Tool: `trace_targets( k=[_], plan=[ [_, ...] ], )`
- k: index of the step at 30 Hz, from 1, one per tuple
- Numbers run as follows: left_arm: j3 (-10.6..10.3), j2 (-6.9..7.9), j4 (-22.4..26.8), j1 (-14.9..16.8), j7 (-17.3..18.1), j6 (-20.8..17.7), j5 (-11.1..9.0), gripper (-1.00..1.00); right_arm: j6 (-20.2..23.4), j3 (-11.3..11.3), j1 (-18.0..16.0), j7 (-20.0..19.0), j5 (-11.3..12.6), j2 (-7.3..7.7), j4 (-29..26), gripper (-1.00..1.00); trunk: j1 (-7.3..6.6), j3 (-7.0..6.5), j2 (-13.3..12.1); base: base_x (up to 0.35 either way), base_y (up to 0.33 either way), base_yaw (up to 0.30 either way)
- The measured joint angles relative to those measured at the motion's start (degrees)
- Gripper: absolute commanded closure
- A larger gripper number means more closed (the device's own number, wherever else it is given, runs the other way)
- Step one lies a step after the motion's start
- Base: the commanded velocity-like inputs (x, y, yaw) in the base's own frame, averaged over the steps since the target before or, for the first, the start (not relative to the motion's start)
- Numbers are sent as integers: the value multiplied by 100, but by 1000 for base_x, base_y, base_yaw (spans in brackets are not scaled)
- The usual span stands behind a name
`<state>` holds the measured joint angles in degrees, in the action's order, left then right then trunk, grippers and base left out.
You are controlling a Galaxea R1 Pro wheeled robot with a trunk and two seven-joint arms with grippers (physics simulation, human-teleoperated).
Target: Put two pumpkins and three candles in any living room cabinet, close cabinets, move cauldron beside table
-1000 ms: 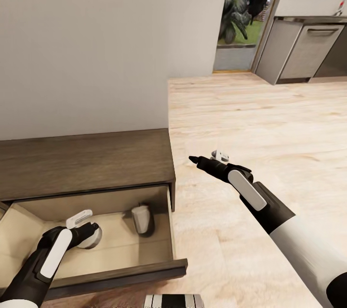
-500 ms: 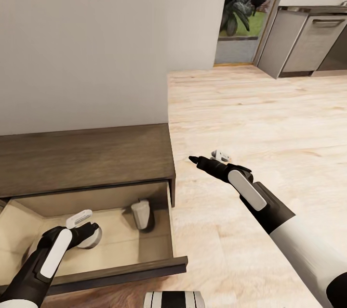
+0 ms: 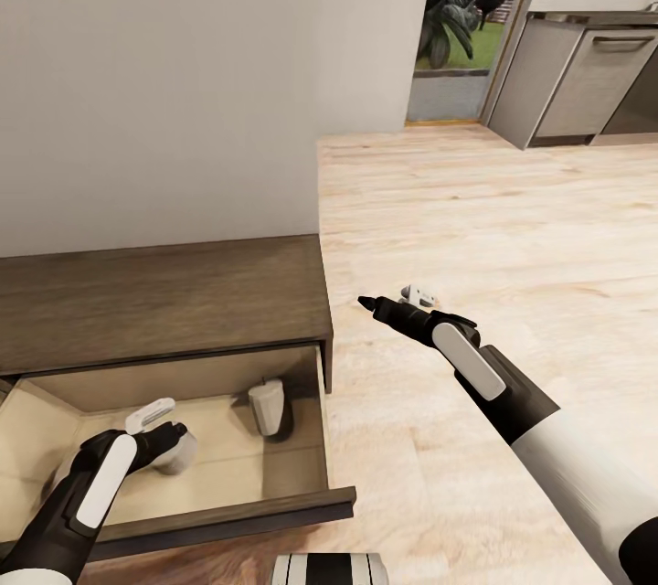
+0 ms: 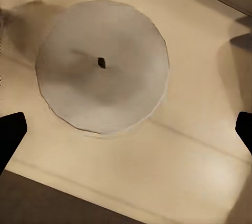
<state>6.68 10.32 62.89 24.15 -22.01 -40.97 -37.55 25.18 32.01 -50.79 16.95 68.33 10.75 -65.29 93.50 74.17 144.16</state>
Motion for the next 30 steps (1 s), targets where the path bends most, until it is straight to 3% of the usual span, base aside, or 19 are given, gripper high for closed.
trace_targets(
  k=[3, 30],
  plan=[
    [3, 4, 9, 0, 0, 0, -3, -100, 0, 0, 0, 0, 0, 0, 0, -100, 0, 0, 0, 0, 0, 0],
    [33, 17, 187, 0, -12, -16, -8, -100, 0, 0, -3, 0, 5, 0, 8, -100, -70, -598, -36, 0, 0, 0]
  ],
)
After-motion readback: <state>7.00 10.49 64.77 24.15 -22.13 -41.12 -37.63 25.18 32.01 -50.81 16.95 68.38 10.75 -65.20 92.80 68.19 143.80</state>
